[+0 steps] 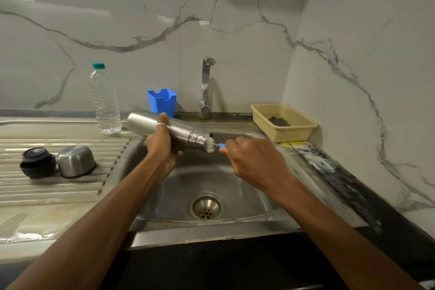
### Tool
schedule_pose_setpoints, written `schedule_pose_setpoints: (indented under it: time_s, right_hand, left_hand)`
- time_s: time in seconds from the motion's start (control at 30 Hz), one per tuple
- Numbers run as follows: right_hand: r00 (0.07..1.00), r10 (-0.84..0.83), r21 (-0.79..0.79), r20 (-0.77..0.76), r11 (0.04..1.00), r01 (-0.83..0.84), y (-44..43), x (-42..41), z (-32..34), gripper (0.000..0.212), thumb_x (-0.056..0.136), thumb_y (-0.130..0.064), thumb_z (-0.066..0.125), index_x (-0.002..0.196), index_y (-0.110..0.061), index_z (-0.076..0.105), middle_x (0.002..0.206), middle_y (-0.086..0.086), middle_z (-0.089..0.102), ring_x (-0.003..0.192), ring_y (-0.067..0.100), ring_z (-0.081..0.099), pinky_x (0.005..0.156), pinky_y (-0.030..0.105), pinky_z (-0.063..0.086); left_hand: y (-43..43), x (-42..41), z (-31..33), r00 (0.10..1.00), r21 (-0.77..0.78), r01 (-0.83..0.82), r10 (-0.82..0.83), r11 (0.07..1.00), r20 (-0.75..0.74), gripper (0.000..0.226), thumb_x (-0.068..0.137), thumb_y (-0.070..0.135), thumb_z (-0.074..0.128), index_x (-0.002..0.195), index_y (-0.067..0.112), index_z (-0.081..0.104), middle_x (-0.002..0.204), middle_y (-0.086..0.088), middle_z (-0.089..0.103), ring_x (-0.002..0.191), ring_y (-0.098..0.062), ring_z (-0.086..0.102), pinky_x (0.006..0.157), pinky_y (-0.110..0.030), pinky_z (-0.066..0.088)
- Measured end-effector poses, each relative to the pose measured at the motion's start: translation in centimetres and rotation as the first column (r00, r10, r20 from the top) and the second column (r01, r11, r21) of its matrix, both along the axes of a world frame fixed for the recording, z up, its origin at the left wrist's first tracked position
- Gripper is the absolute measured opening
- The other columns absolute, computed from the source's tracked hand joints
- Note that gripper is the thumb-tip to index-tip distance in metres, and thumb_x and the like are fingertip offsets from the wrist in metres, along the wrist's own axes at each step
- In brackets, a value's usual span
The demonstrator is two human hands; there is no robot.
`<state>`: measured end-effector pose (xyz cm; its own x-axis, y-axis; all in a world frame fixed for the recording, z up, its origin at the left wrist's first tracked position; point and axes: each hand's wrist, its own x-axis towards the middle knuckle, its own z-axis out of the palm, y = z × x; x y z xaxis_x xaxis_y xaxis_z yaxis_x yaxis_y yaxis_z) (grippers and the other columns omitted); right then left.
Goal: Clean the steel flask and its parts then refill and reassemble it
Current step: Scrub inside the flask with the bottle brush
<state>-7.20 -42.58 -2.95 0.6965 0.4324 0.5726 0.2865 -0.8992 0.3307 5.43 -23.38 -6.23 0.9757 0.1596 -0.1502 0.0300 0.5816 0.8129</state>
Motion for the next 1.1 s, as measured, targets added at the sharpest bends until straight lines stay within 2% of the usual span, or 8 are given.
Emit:
schedule_pose_setpoints:
  time_s: [0.1,0.23,0.4,0.53,0.6,0.7,0.9,1.1]
  right_hand:
    - [0.973,0.022,0.25,-0.23,0.967,0.037,0.5,0.5,0.1,0.037,0.104,-0.034,0.054,0.081,-0.011,0.07,0.065,0.002,0.06,0.054,0.017,0.051,0.053,0.032,0.038]
    - [0.786,0.299,0.723,-0.542,0.642,0.254,-2.4,-1.1,1.7,0.041,0.101,-0.041,0.061,0.077,-0.012,0.077,0.056,-0.005,0.057,0.045,0.0,0.045,0.049,0.013,0.035]
    - [0.826,0.176,0.599,-0.536,0.769,0.224,1.2,-0.5,1.0,0.039,0.102,-0.037,0.059,0.079,-0.012,0.077,0.059,0.0,0.06,0.052,0.01,0.05,0.056,0.025,0.038]
    - [0.74,0.326,0.748,-0.588,0.568,0.343,-1.5,-1.6,2.2,0.038,0.103,-0.038,0.057,0.084,-0.012,0.078,0.056,-0.012,0.06,0.05,-0.001,0.052,0.052,0.016,0.039]
    - [0.678,0.371,0.74,-0.634,0.546,0.392,-2.4,-2.1,2.6,0.04,0.103,-0.04,0.057,0.086,-0.011,0.078,0.05,-0.013,0.054,0.04,-0.004,0.044,0.044,0.015,0.032]
    - [0.715,0.347,0.758,-0.607,0.524,0.389,-1.1,-1.3,2.1,0.038,0.103,-0.037,0.057,0.086,-0.01,0.078,0.053,-0.012,0.056,0.039,-0.006,0.045,0.041,0.011,0.031]
    - [0.77,0.258,0.676,-0.583,0.68,0.284,-0.1,-1.2,1.5,0.042,0.103,-0.041,0.055,0.079,-0.014,0.077,0.066,0.001,0.064,0.063,0.008,0.056,0.064,0.026,0.044]
    - [0.979,-0.015,0.262,-0.204,0.962,0.069,-1.3,-1.9,0.6,0.046,0.106,-0.046,0.044,0.071,-0.019,0.058,0.062,-0.001,0.056,0.055,0.018,0.042,0.049,0.033,0.024]
  left_hand:
    - [-0.6,-0.3,0.0,1.0,0.039,0.005,-0.005,0.999,0.013,0.054,0.09,0.051,0.069,0.125,0.012,0.057,0.102,-0.01,0.077,0.086,-0.026,0.076,0.072,-0.044,0.059]
    - [1.8,0.8,0.4,0.998,0.002,-0.059,0.059,0.998,0.021,0.058,0.091,0.05,0.068,0.13,0.009,0.055,0.104,-0.01,0.076,0.09,-0.026,0.076,0.084,-0.053,0.06]
    - [-0.8,-0.8,-0.1,0.999,0.021,0.051,-0.051,0.998,0.017,0.054,0.092,0.047,0.069,0.127,0.009,0.052,0.108,-0.013,0.073,0.097,-0.029,0.074,0.088,-0.05,0.059]
    - [0.5,0.1,0.8,0.996,-0.028,0.035,-0.032,0.999,0.08,0.053,0.092,0.052,0.066,0.126,0.012,0.059,0.102,-0.008,0.077,0.097,-0.027,0.074,0.072,-0.039,0.056]
    - [1.5,0.7,0.6,0.997,-0.033,0.008,-0.006,0.999,0.081,0.048,0.093,0.052,0.064,0.123,0.014,0.06,0.099,-0.006,0.077,0.098,-0.028,0.074,0.079,-0.043,0.054]
    - [1.3,0.7,-0.1,0.997,-0.059,0.036,-0.032,0.998,0.063,0.049,0.092,0.05,0.066,0.125,0.013,0.058,0.106,-0.01,0.077,0.1,-0.028,0.074,0.097,-0.052,0.055]
    - [2.6,1.1,0.4,0.997,-0.108,-0.075,0.078,0.991,0.025,0.051,0.091,0.044,0.07,0.123,0.007,0.056,0.108,-0.014,0.075,0.096,-0.03,0.075,0.085,-0.054,0.06]
    - [1.9,0.3,1.3,0.985,-0.065,-0.172,0.172,0.983,0.002,0.052,0.094,0.043,0.067,0.128,0.004,0.054,0.104,-0.01,0.073,0.09,-0.025,0.075,0.078,-0.048,0.063]
